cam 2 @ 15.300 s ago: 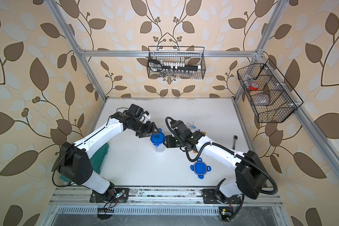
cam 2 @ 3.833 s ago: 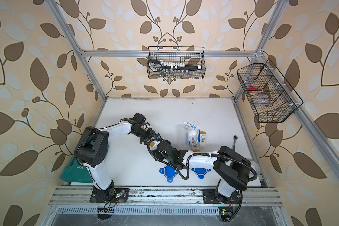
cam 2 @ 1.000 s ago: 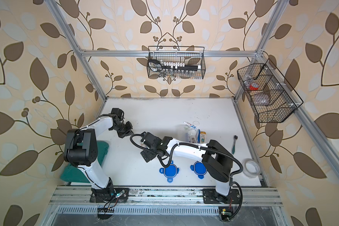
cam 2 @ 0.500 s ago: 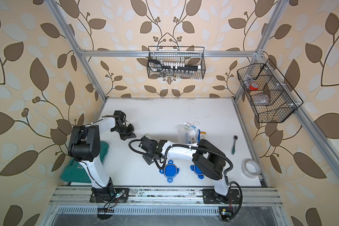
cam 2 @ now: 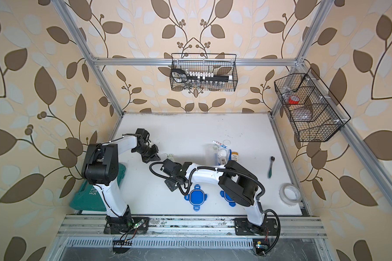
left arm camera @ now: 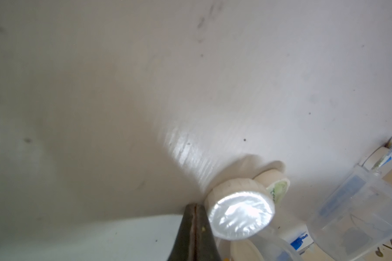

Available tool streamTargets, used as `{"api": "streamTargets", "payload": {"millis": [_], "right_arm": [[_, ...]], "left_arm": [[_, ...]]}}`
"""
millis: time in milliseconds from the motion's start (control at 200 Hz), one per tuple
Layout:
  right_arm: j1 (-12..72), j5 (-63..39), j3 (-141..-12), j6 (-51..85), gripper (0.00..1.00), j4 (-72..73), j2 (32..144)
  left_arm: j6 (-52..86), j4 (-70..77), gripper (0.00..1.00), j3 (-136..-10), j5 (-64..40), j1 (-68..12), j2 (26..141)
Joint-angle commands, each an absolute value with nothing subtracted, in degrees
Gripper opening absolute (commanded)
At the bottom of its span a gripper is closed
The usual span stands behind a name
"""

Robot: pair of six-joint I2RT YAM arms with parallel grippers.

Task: Take out toiletry kits
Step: Pick up the container from the center of the board.

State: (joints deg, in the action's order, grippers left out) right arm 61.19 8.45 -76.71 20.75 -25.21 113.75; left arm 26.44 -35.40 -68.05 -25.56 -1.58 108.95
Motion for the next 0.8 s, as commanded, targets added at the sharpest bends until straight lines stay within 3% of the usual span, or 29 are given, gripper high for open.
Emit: {"api": "streamTargets", "payload": {"millis": [0,635,800], "right_arm": [[60.27,4.93,-75.1,22.39,0.85,-23.66,113.24],[56.75,-0.69,-71.41,26.11,0.72,-21.03,109.05],[56.78,-1.96,-72.95,26.32,0.64,-24.03,108.47]], "left_arm": [[24.87,-36.65,0.0,-69.16,-26.63,-2.12,108.81],[24.2,-36.91,0.0,-69.77,-27.27,-2.3,108.68],[24.22,-37.09,0.0,-69.75,-27.09,-2.37,108.8]]}}
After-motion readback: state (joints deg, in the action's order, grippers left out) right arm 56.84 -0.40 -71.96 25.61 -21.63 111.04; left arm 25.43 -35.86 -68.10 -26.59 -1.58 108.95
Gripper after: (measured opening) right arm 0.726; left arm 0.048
